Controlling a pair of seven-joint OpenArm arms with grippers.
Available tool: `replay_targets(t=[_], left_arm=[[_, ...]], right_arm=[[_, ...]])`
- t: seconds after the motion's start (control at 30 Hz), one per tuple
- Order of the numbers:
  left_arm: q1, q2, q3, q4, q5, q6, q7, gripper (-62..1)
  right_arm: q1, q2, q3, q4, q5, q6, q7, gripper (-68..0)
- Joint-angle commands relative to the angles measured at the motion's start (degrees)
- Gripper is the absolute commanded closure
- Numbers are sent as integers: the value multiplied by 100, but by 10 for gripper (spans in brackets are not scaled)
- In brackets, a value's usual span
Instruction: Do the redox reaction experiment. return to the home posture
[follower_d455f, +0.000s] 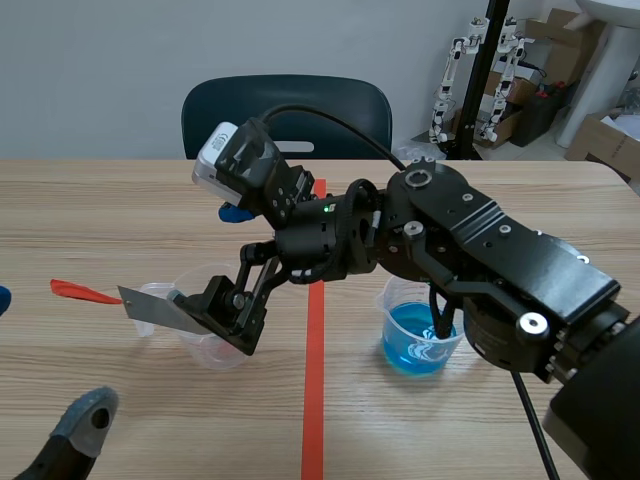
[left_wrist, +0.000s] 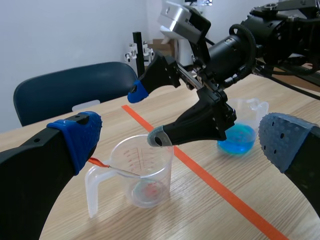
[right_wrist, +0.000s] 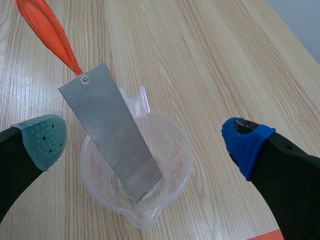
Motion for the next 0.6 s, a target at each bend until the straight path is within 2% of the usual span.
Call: replay_targets(t=[0.0, 0.33, 0.57], left_arm=[[17, 11, -24, -59, -151, 7, -114, -623], [20, 11, -221, -59, -216, -17, -125, -623], [188, 13, -321, -70, -299, -199, -153, -623]], right_arm=[[83, -46, 11, 70, 87, 46, 85, -653], [83, -46, 11, 70, 87, 46, 85, -653], [83, -44, 11, 70, 87, 46, 83, -653]])
